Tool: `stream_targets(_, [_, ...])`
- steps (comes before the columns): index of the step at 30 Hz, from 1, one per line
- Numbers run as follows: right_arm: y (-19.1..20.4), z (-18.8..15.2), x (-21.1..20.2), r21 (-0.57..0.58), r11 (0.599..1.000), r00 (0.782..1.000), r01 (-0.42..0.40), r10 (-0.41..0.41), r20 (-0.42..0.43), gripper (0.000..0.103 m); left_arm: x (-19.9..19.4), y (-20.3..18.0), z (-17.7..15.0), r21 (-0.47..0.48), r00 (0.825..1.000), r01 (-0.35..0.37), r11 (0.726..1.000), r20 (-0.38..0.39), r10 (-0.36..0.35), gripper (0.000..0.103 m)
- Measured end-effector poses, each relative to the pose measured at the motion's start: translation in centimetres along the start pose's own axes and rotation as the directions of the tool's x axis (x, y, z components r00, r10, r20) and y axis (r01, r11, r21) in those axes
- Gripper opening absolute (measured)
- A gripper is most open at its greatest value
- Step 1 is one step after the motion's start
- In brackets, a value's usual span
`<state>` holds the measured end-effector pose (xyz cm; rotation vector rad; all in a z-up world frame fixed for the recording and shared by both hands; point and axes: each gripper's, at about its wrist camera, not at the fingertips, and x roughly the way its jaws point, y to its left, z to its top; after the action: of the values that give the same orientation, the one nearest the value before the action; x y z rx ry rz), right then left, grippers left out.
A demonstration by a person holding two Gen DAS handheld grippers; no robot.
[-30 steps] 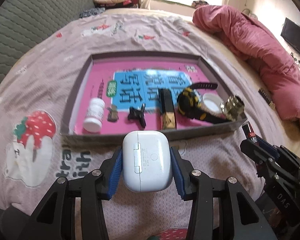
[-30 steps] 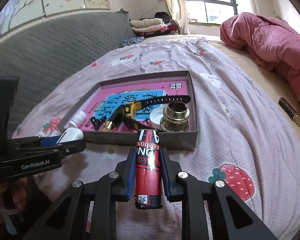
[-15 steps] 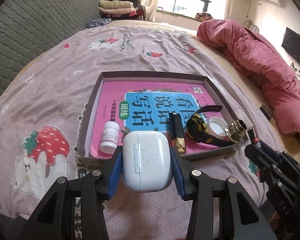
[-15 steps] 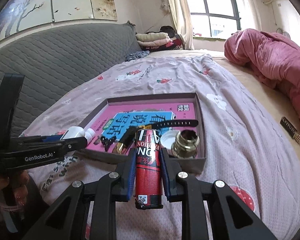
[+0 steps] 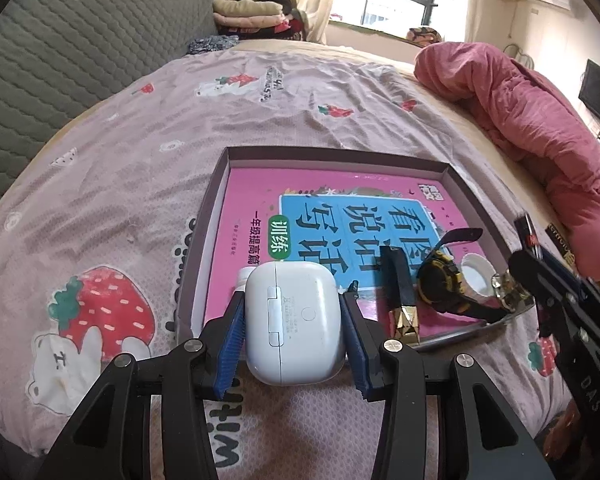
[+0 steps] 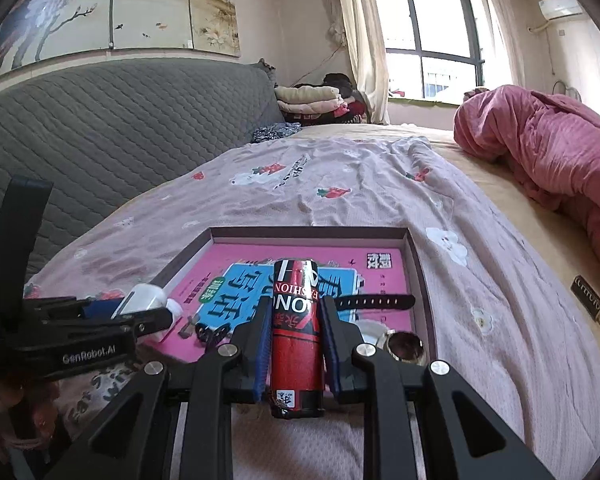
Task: Organize rigid objects
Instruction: 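Carry the earbud case into the tray with the left tool while the right tool carries the lighter, then lower and release the earbud case beside the pill bottle while the right tool releases the lighter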
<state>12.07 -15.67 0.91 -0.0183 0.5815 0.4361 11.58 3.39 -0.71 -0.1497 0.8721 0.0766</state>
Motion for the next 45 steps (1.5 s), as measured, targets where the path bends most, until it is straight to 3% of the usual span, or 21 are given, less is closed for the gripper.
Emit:
stream_targets(24, [-1.5, 0.1, 2.2, 0.025, 0.999, 0.999, 0.037, -0.037, 0.004, 0.023, 2.4, -0.9, 0.2, 0.026, 1.000, 0.005, 1.000, -0.024, -0.004, 0.047])
stream_targets(45, [0.0, -2.0, 5.0, -0.086, 0.993, 0.989, 0.080, -0.090, -0.117, 0.023, 4.0, -0.9, -0.1, 0.034, 0.999, 0.013, 0.999, -0.045, -0.012, 0.047])
